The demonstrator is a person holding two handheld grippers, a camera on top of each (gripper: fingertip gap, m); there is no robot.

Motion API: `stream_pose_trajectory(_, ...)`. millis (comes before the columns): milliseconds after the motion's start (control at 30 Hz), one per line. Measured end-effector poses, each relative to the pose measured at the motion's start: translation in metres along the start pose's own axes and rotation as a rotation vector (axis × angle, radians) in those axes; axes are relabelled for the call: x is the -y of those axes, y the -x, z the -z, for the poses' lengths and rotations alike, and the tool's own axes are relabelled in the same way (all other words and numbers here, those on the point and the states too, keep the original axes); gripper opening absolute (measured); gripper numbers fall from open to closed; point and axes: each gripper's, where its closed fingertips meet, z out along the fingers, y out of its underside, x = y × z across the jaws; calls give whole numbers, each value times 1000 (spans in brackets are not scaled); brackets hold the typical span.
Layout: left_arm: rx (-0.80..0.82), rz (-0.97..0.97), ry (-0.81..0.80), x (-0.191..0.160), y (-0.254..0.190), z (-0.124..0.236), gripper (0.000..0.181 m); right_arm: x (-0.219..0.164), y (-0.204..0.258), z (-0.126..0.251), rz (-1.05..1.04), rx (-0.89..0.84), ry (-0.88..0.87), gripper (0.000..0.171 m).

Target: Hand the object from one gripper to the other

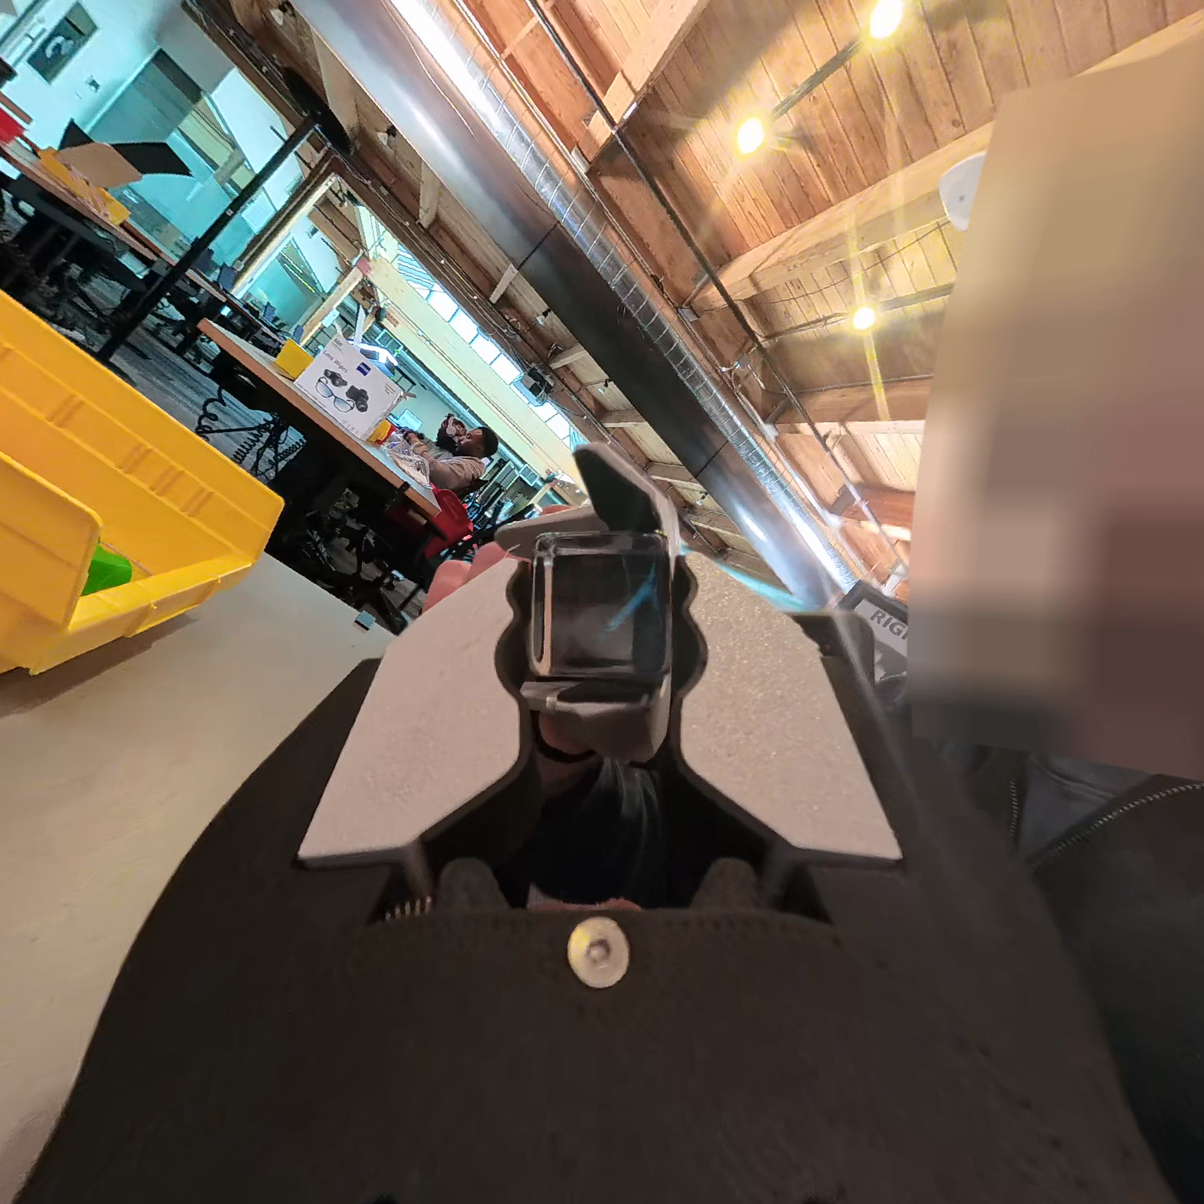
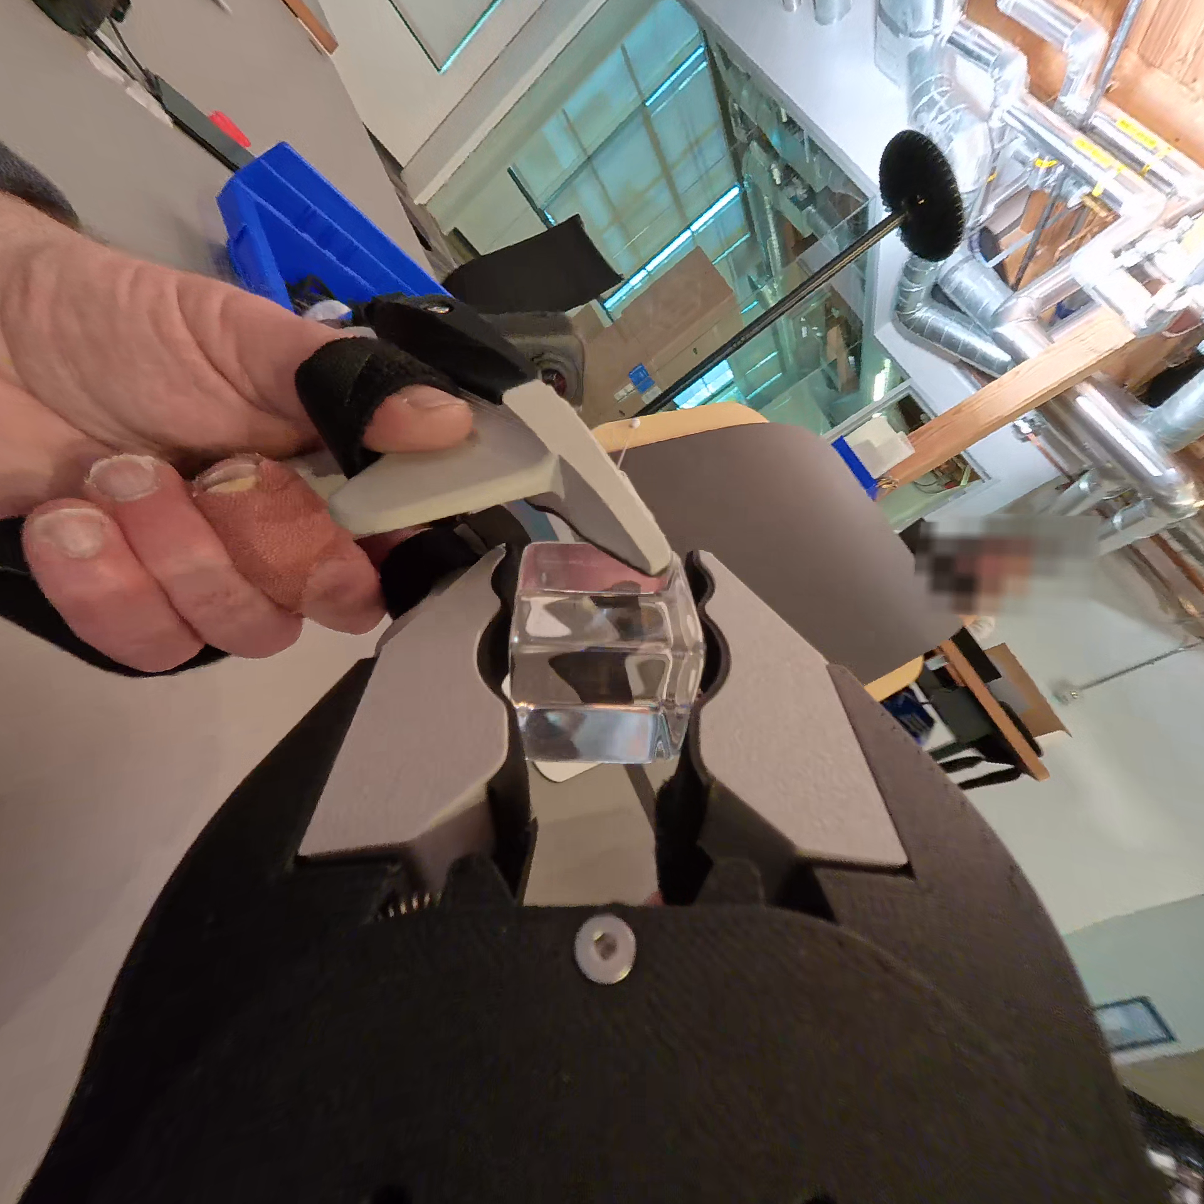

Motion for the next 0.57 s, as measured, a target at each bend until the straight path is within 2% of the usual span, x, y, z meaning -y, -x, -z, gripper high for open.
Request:
stream_pose_trajectory(33,18,-40,14,-1,0,1,40,-1,1,1,-22,28,7,48)
stream_pose_trajectory(167,186,-221,83,6,9,11,57,-13,5,5,-60,172,84,49)
stream_pose_trajectory(233,316,-297,131,12,20,19,66,-25,13,8,-61,283,176,49)
stream_pose_trajectory(333,465,-368,197,18,23,24,80,-42,16,11,-5,351,308,49)
stream_pose_trajectory(400,535,-378,238,17,24,23,80,-46,20,11,-1,396,358,49)
stream_pose_trajectory(567,590,-344,309,-5,30,14,79,-53,33,14,11,523,454,49)
